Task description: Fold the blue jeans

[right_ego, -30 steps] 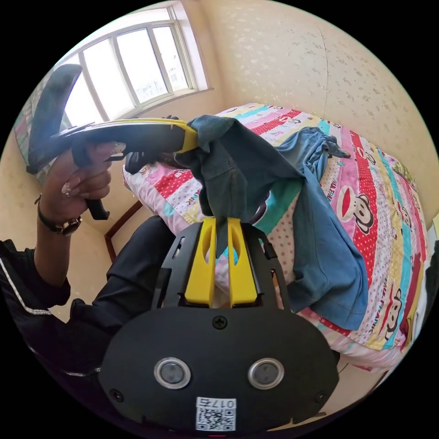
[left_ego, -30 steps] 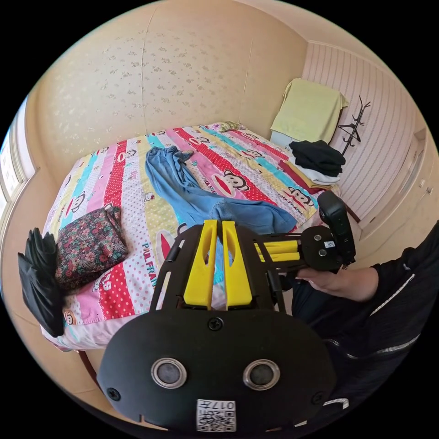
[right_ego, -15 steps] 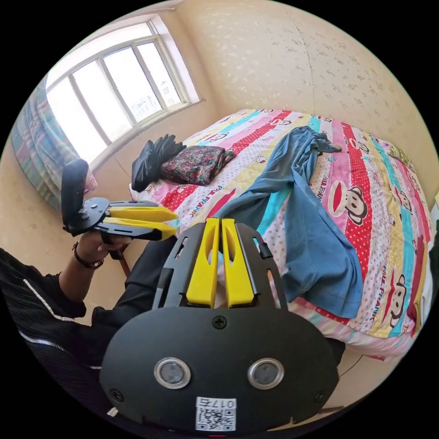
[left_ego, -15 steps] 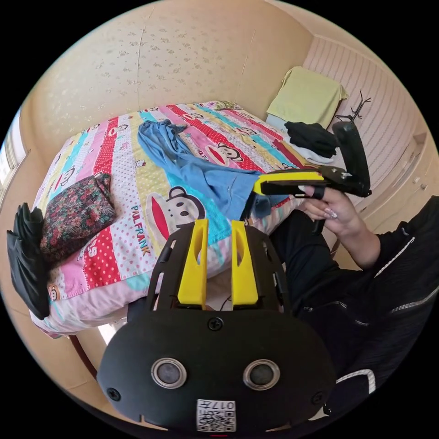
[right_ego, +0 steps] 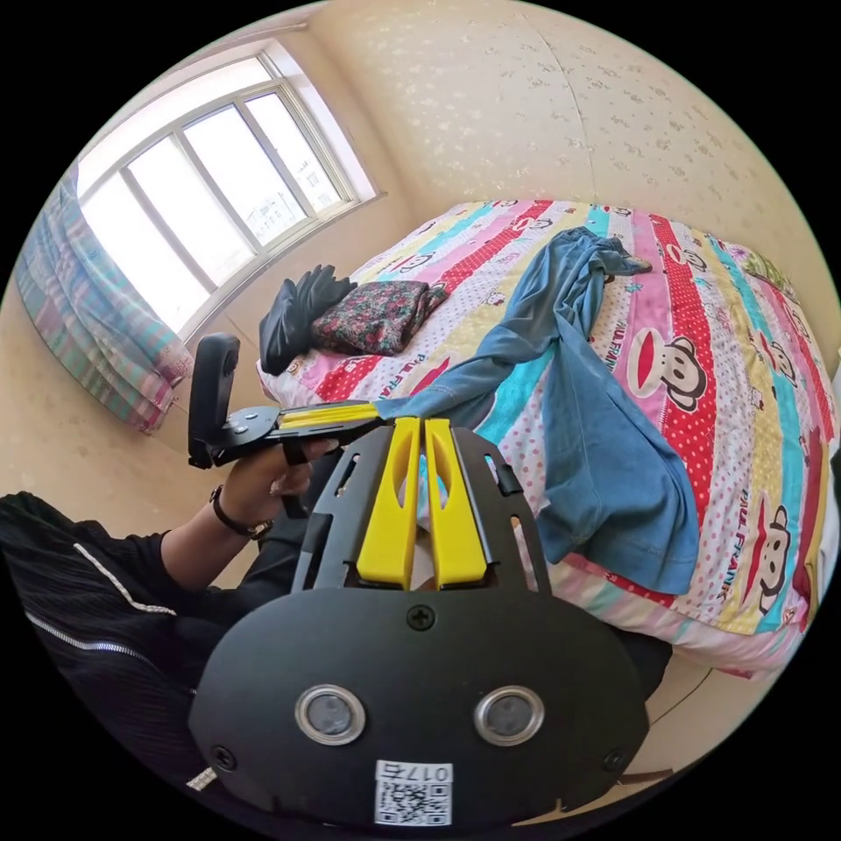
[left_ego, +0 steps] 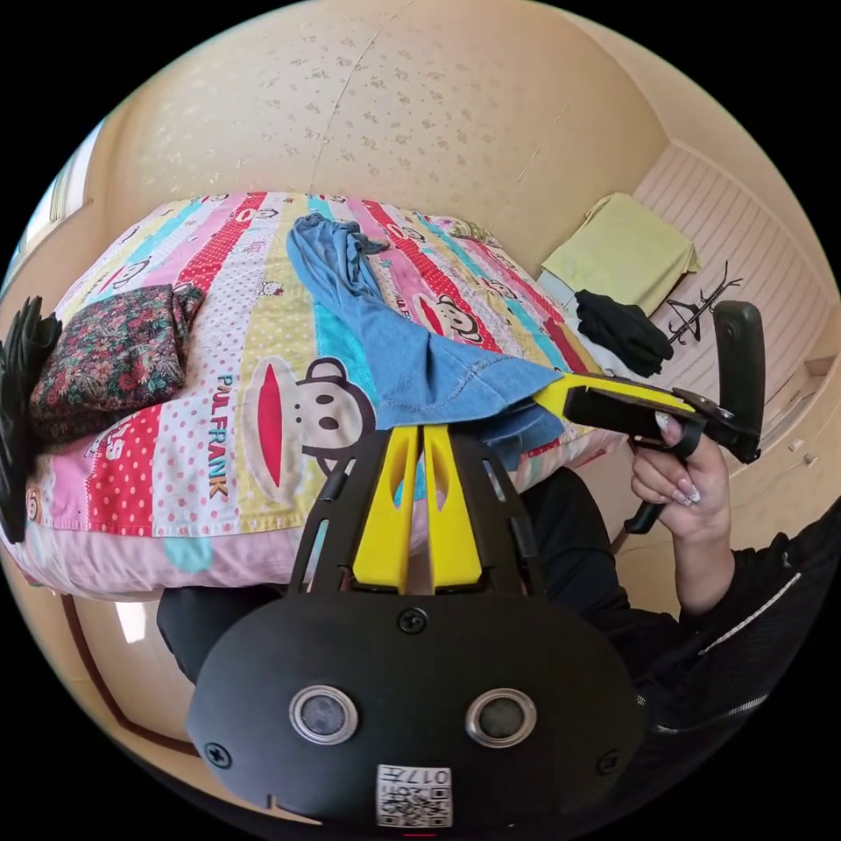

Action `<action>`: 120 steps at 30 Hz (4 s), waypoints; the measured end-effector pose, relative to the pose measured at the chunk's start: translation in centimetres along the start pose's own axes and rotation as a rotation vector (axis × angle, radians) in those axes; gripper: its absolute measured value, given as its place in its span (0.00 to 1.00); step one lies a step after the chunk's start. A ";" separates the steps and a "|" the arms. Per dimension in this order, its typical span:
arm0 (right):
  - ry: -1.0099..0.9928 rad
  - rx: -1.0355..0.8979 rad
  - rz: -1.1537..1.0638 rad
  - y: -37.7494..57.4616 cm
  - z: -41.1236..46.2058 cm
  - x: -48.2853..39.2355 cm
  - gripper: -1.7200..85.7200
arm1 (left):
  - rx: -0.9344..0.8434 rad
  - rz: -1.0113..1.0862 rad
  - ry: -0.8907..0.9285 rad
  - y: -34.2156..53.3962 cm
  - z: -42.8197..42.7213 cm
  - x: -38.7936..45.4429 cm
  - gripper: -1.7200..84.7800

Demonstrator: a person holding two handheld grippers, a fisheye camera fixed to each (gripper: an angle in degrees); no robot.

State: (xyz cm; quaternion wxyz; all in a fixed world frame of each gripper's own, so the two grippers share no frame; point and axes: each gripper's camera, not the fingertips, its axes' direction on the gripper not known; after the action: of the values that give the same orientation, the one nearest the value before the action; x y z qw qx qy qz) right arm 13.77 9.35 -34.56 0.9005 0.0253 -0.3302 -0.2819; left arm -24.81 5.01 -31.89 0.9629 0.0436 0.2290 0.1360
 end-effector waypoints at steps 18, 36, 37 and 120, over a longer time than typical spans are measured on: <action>0.055 -0.049 -0.130 -3.6 7.1 -6.0 0.12 | 0.040 0.039 -0.138 1.0 -2.8 0.1 0.01; 0.070 -0.137 -0.153 -3.3 9.5 -10.1 0.11 | 0.059 0.029 -0.145 1.3 -4.3 -0.4 0.01; 0.096 -0.132 -0.152 -3.4 9.6 -10.4 0.11 | 0.058 0.033 -0.151 1.3 -4.4 -0.3 0.01; 0.293 -0.299 -0.316 4.9 13.6 -11.4 0.06 | -0.070 -0.103 -0.360 13.9 -3.2 -7.5 0.07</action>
State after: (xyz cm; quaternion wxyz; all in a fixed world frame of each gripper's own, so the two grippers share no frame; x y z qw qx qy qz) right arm 0.83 21.35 -29.40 0.8773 -0.0159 -0.1428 -0.4580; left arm -36.05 16.33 -29.54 0.9949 0.0218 0.0502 0.0847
